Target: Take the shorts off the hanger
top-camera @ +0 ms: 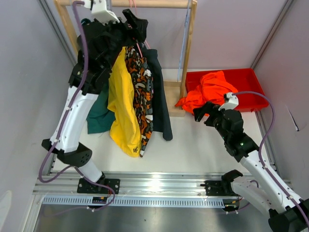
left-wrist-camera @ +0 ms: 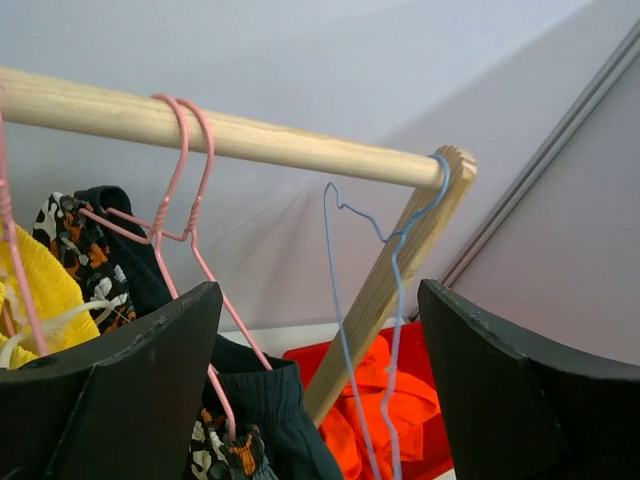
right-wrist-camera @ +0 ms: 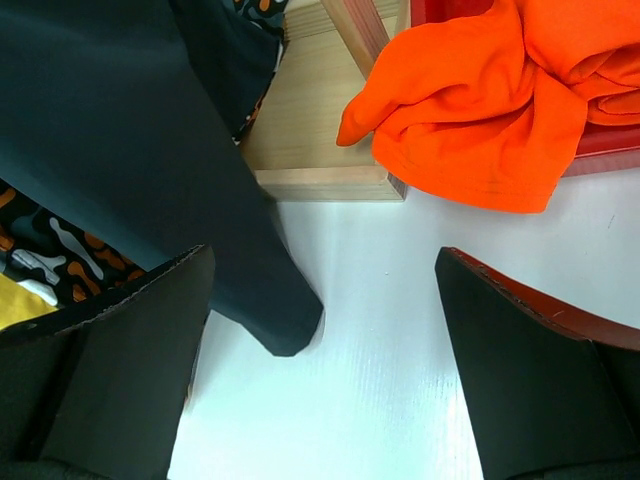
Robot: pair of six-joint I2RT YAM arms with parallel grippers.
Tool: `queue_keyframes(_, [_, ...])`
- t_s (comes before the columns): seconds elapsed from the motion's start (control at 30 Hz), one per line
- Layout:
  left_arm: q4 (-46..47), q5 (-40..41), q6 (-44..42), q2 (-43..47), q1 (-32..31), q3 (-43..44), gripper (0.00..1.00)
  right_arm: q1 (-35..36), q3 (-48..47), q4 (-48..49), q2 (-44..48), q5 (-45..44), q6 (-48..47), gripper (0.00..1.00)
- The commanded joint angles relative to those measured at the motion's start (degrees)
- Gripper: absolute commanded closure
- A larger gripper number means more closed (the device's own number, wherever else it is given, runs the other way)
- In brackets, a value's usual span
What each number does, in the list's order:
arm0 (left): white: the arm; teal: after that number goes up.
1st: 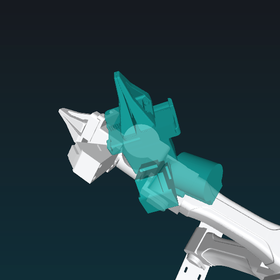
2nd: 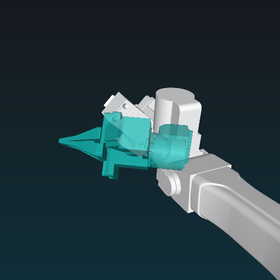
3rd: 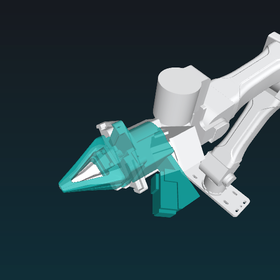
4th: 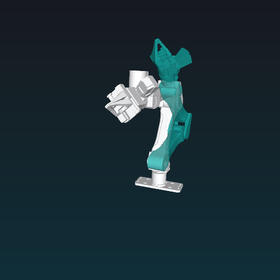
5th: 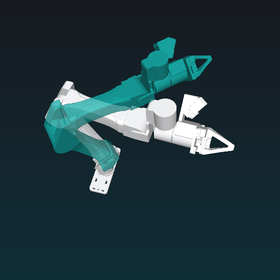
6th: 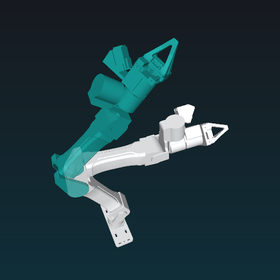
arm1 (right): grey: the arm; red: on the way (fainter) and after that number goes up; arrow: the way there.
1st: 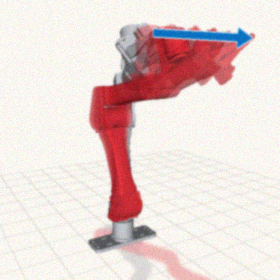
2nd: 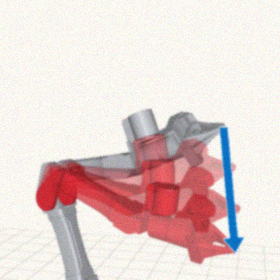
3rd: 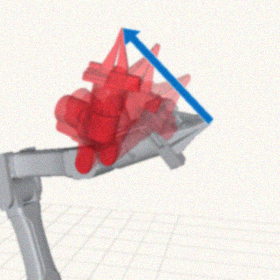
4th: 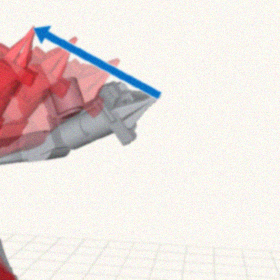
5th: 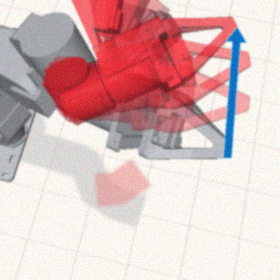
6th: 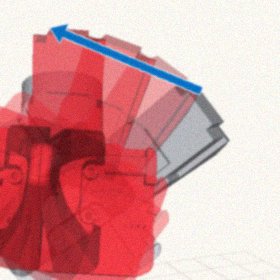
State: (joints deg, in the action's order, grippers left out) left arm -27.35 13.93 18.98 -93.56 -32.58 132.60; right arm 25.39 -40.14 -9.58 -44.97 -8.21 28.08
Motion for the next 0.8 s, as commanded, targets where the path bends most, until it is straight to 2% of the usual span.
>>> queue_keyframes(0.0, [-0.86, -2.15, -0.53, -4.08, 1.29, -1.02, 0.16, 0.45, 0.41, 0.09, 0.94, -2.25, 0.31, 0.01])
queue_keyframes(0.5, [0.46, -5.06, 4.04, -10.41, 3.75, 2.93, 0.38, 0.45, 1.64, -0.44, 0.85, -4.1, -1.18, 0.0])
queue_keyframes(0.53, [0.46, -4.97, 4.13, -10.68, 3.84, 2.93, 0.43, 0.45, 1.64, -0.35, 0.68, -4.27, -1.27, 0.01])
queue_keyframes(0.77, [-1.29, -3.22, 4.4, -11.38, 4.01, 2.49, 0.46, 0.45, 2.26, 0.09, 0.23, -4.45, -1.62, 0.01])
